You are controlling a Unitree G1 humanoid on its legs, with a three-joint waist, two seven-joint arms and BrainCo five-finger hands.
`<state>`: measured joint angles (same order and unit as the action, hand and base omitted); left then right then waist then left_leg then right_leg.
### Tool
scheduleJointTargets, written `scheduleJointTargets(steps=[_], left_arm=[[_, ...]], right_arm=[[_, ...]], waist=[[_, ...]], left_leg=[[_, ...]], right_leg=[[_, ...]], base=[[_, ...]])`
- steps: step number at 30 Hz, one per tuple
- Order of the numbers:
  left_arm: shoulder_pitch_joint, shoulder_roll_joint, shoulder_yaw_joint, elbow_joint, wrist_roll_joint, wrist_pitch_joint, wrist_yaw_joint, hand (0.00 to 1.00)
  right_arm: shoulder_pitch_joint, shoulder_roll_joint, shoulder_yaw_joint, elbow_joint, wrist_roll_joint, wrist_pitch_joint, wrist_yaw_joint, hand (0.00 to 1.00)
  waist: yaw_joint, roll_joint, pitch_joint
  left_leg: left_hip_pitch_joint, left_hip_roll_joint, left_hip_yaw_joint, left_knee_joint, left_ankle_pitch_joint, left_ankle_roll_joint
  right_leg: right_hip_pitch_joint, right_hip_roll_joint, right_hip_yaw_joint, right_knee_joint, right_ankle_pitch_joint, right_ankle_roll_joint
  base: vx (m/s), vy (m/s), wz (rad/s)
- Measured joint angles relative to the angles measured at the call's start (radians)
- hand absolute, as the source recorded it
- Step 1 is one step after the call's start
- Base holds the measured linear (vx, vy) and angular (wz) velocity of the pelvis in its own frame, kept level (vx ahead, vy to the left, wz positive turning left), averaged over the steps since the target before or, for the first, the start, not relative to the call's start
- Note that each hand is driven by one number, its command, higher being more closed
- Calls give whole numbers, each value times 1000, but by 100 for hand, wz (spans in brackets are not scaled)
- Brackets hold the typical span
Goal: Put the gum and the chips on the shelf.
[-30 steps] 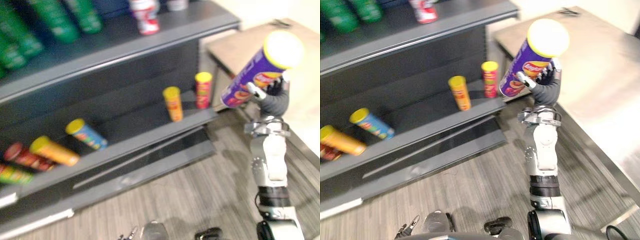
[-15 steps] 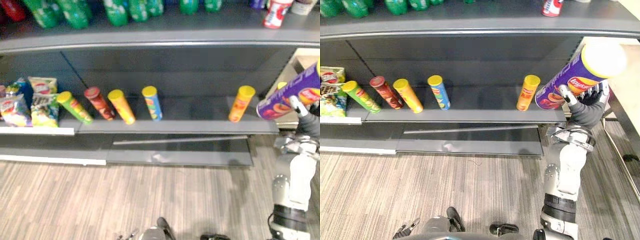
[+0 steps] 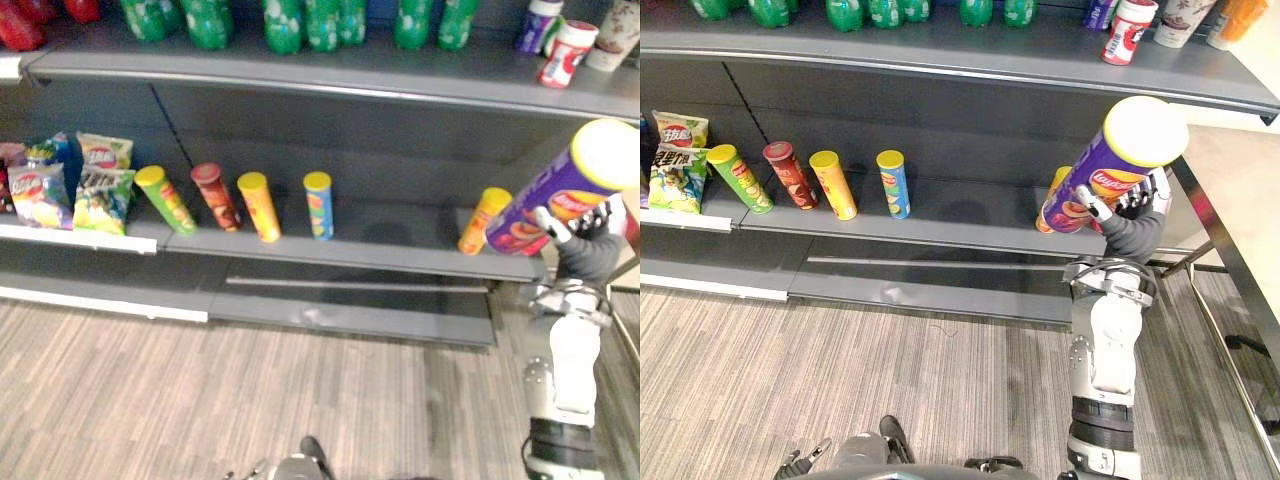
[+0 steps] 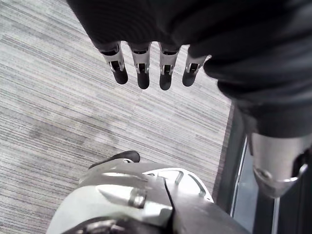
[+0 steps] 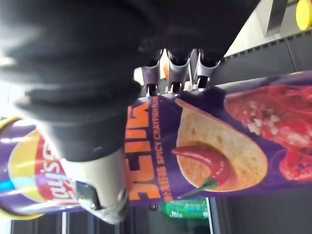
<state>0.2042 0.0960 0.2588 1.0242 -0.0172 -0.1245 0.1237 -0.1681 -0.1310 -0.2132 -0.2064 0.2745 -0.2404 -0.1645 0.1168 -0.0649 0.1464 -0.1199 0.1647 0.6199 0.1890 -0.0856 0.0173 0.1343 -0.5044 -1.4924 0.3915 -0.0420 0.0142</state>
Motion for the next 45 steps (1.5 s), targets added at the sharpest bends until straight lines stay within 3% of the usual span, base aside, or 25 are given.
scheduleJointTargets(steps=[2,3,4,5,6,7,8,11,15,16,18,19,21,25,28,35,37,38,45], left_arm=[[0,7,-10,-9,-5,-2,-1,0],[0,9,-18,-13,-9,-2,-1,0],[8,8,-19,-30,-11,-1,-1,0],[16,9,-19,-47,-16,-1,-1,0],[26,11,-20,-81,-22,-1,-1,0],[26,10,-20,-92,-25,-1,-1,0],[26,9,-18,-111,-59,-2,0,0],[26,-6,-17,-111,-65,-2,3,0],[28,-15,-16,-108,-124,-2,8,0],[27,-11,-15,-108,-135,-2,9,0],[28,-15,1,-108,-136,-1,10,0],[28,-15,10,-109,-136,-1,10,0],[26,-36,26,-109,-137,0,10,0],[26,-45,45,-109,-137,-1,7,0],[26,-51,52,-110,-137,-4,4,0],[8,-50,51,-117,-134,-19,0,0],[-2,-46,52,-117,-133,-19,5,0],[-12,-46,42,-118,-132,-20,12,0],[-17,-50,0,-172,-123,-42,62,0]], right_arm=[[-2,-14,31,28,0,3,9,100],[-4,-14,52,34,0,11,12,100],[-12,-13,77,46,0,12,16,100],[-17,-13,93,54,1,12,22,100],[-28,-9,121,67,1,14,37,100],[-31,-7,130,67,2,15,46,100],[-32,-4,155,67,4,15,67,100],[-31,-2,184,67,13,15,87,100],[-6,56,218,65,50,16,89,100],[17,66,229,64,59,17,97,100],[40,75,265,65,64,22,115,100],[40,76,278,65,76,23,124,100],[39,79,327,65,99,25,153,100],[56,79,346,69,131,31,176,100],[58,68,344,79,165,31,176,100],[94,70,331,140,135,32,161,100],[116,78,331,140,93,32,149,100],[124,76,323,156,37,33,127,100],[24,122,275,307,-145,39,17,100]], waist=[[7,-9,6],[14,-8,8],[18,-6,10],[19,-6,10],[21,-2,17],[23,-4,17],[20,-5,18],[3,-6,19],[7,7,30],[6,-1,28],[7,-23,23],[8,-29,24],[22,-11,23],[21,-8,23],[7,-1,20],[-22,4,16],[-38,7,15],[-37,11,14],[-29,9,21]], left_leg=[[-11,-1,-34,35,-20,13],[-21,2,-58,54,-33,17],[-33,1,-83,69,-43,30],[-36,0,-99,78,-48,33],[-47,-4,-149,87,-50,35],[-54,-11,-172,87,-52,40],[-55,-51,-230,68,-51,46],[-43,-130,-309,54,-52,50],[-44,-162,-390,60,-48,41],[-45,-174,-422,61,-46,37],[-44,-190,-461,65,-50,31],[-47,-189,-466,71,-53,25],[-75,-139,-483,107,-67,-4],[-66,-78,-500,47,-33,-66],[-45,-62,-497,-34,12,-95],[-31,-67,-491,-139,49,-102],[-34,-19,-328,-151,43,-102],[-31,-15,-289,-154,95,-88],[-42,-37,-248,-137,93,-74]], right_leg=[[30,-41,2,74,17,-24],[24,-73,54,138,59,-76],[-15,-100,173,198,122,-126],[-50,-107,273,223,154,-141],[-137,-98,494,269,166,-129],[-169,-73,593,287,138,-98],[-214,-13,763,306,35,-24],[-230,39,850,250,-68,-5],[-311,108,1040,93,-56,17],[-310,124,1092,47,-36,49],[-267,129,1054,-49,-7,92],[-255,137,1038,-79,-5,93],[-207,217,1005,-201,5,120],[-180,306,975,-301,21,93],[-176,335,962,-343,31,78],[-163,338,911,-369,35,72],[-162,327,875,-371,35,72],[-162,320,866,-365,36,73],[-189,282,885,-341,43,84]], base=[[35,113,55],[25,171,57],[15,166,55],[53,155,60],[56,93,55],[113,95,104],[117,79,115],[116,53,115],[121,-3,86],[119,-70,75],[187,-175,72],[188,-234,41],[143,-234,1],[137,-222,-3],[113,-179,2],[20,-16,17],[10,40,58],[56,64,39],[-4,86,-2]])
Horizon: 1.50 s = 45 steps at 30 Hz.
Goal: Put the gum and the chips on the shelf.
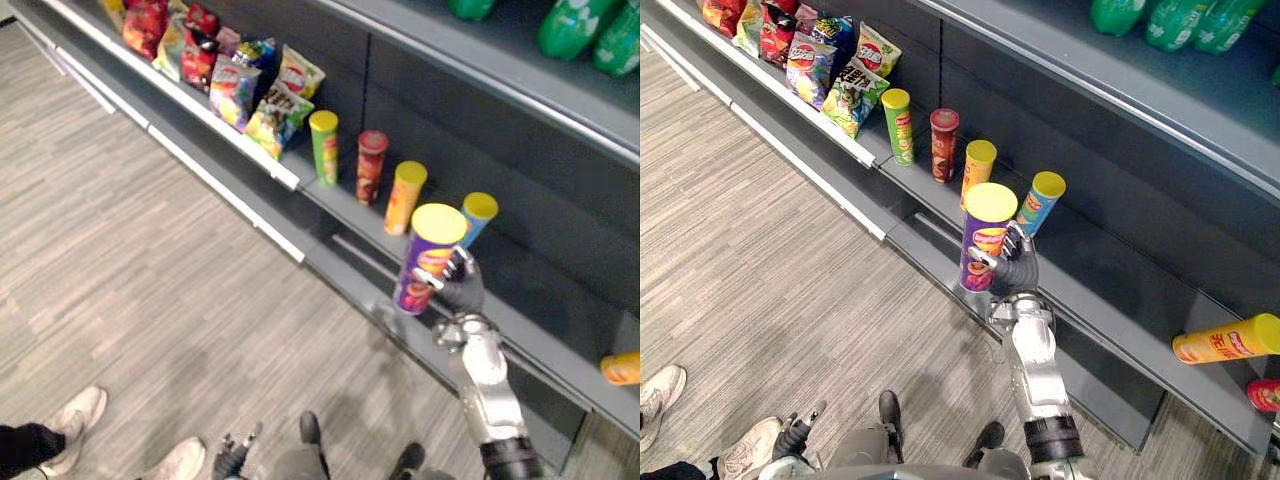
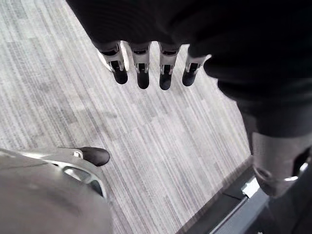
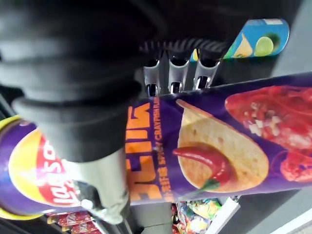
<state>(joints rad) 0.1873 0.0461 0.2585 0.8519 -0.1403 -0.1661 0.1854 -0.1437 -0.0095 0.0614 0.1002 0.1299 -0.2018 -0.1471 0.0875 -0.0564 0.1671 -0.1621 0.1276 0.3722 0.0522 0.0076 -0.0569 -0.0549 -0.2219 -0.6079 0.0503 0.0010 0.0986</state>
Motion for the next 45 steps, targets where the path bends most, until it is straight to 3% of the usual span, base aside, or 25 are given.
scheduleJointTargets(steps=[4,13,23,28,37,45], left_arm=[[-31,-5,-22,-14,7,0,33,0],[-151,-1,-77,14,38,-2,52,0],[-189,11,-151,14,38,-26,77,0],[-222,16,-202,17,37,-30,79,0],[-257,21,-261,19,34,-41,85,0],[-273,22,-273,16,32,-43,91,0]], right_arm=[[-118,4,-67,66,-86,1,-100,100],[-292,-10,-205,91,-145,26,-273,100],[-540,-18,-345,156,-241,54,-447,100],[-665,-81,-434,194,-248,70,-539,100],[-783,-145,-543,268,-250,110,-681,100],[-833,-163,-606,270,-250,129,-743,100]], waist=[[3,32,51],[1,98,197],[5,154,273],[23,200,310],[34,242,340],[38,243,339]], left_leg=[[-65,32,41,109,-48,9],[-153,66,79,224,-78,33],[-228,74,86,272,-82,43],[-291,79,85,300,-81,46],[-345,79,81,308,-71,61],[-380,75,88,307,-64,71]], right_leg=[[-68,-4,60,35,0,0],[-185,-25,116,132,-1,-4],[-280,-46,135,200,-8,-14],[-352,-56,144,244,-13,-22],[-418,-68,144,283,-22,-35],[-467,-76,154,301,-22,-36]], base=[[-102,33,-39],[-118,44,-18],[-33,19,-3],[0,0,0],[11,-4,1],[54,-10,-1]])
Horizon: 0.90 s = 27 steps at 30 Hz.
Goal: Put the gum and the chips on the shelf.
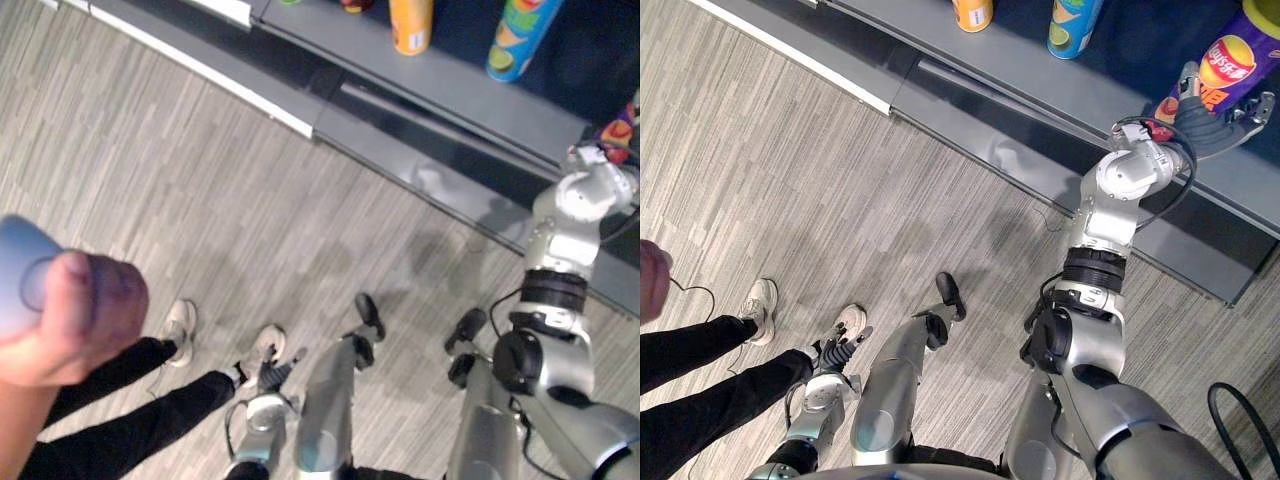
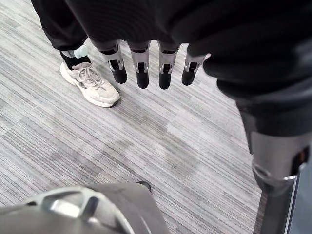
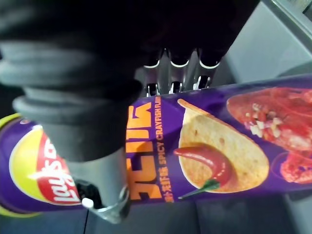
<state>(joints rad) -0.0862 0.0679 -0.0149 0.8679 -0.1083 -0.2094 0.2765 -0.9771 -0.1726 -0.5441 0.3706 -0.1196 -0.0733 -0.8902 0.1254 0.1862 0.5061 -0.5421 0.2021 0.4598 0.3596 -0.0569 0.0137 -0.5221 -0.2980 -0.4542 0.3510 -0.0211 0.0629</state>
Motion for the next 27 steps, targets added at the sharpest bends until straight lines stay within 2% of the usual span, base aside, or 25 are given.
scheduleJointTargets(steps=[5,22,27], left_arm=[[-8,0,-18,-2,-5,-1,0,0],[-37,-45,-50,-33,-15,-21,-1,0],[-38,-60,-57,-54,-46,-21,-3,0]], right_arm=[[-17,-19,0,1,0,2,-18,100],[-104,-86,-18,19,3,-2,-21,100],[-139,-116,-18,17,4,-40,-28,100]], waist=[[13,1,-1],[20,7,-5],[29,11,-7]], left_leg=[[-2,-1,21,-8,1,-1],[-38,-18,18,-45,27,-3],[-83,-30,13,-45,34,-1]], right_leg=[[-25,0,22,0,0,0],[-72,-6,17,3,0,0],[-129,-26,18,35,-4,-6]], base=[[62,-16,-10],[64,-15,1],[20,-10,6]])
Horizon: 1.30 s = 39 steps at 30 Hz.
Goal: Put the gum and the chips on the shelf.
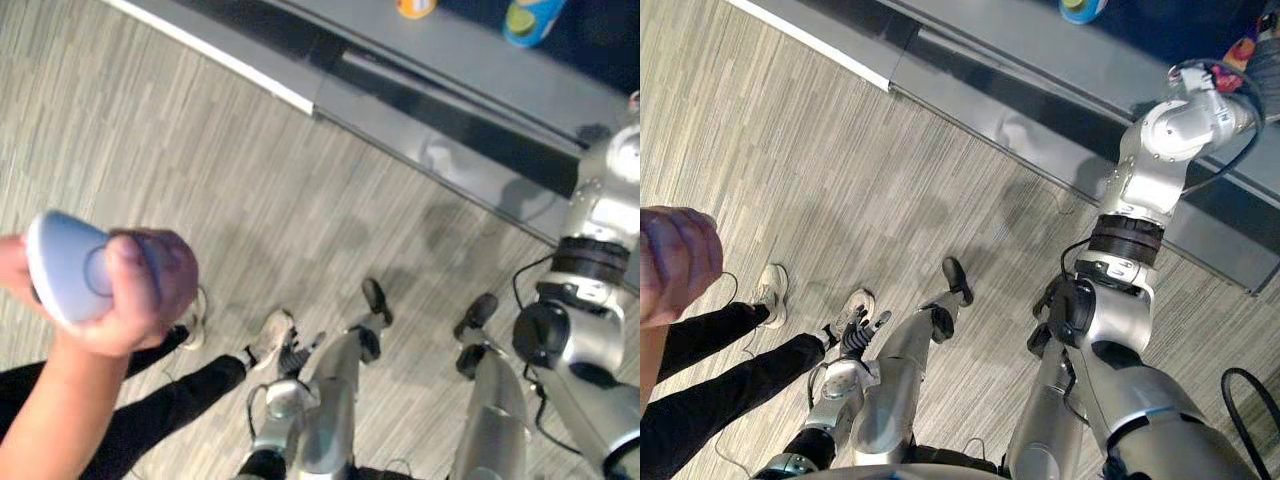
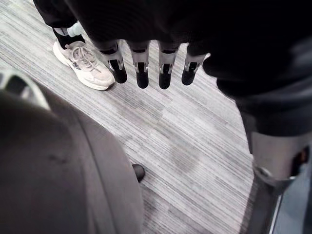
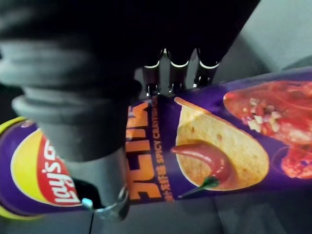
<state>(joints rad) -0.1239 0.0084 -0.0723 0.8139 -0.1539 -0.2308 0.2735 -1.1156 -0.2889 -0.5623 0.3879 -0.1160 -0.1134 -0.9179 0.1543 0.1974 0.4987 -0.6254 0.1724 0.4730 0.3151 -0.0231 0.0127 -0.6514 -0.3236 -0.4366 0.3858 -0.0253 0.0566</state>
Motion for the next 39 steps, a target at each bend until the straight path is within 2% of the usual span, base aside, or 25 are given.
scheduleJointTargets(steps=[3,12,19,20,30,39], left_arm=[[0,-9,1,-20,0,0,0,0],[0,-47,12,-79,0,-2,0,0],[0,-58,29,-103,0,-2,-1,0],[0,-58,34,-103,0,-2,-1,0],[0,-58,41,-105,0,-4,-7,0],[0,-59,46,-115,0,-7,-8,0]], right_arm=[[0,2,-1,-20,4,-3,-18,100],[34,65,-5,-135,8,-27,-32,100],[79,73,-3,-185,8,-40,-30,100],[83,73,-3,-186,8,-41,-30,0],[99,74,21,-197,21,-68,10,0],[100,104,28,-197,48,-76,12,0]], waist=[[14,0,0],[18,0,0],[17,0,0],[16,0,0],[14,0,0],[15,0,0]], left_leg=[[-5,-5,4,1,0,0],[-36,-11,7,6,4,6],[-40,-6,16,19,0,2],[-41,-3,16,24,-2,2],[-57,25,34,47,-10,-3],[-58,33,46,53,-10,-2]], right_leg=[[-15,-11,2,17,-4,-5],[-62,-34,4,62,-20,-13],[-80,-43,4,91,-34,-21],[-82,-43,4,93,-38,-22],[-101,-36,3,108,-45,-31],[-112,-34,0,110,-45,-31]], base=[[0,0,0],[15,-13,4],[21,-15,-2],[26,-38,-2],[16,-19,-4],[45,-7,-4]])
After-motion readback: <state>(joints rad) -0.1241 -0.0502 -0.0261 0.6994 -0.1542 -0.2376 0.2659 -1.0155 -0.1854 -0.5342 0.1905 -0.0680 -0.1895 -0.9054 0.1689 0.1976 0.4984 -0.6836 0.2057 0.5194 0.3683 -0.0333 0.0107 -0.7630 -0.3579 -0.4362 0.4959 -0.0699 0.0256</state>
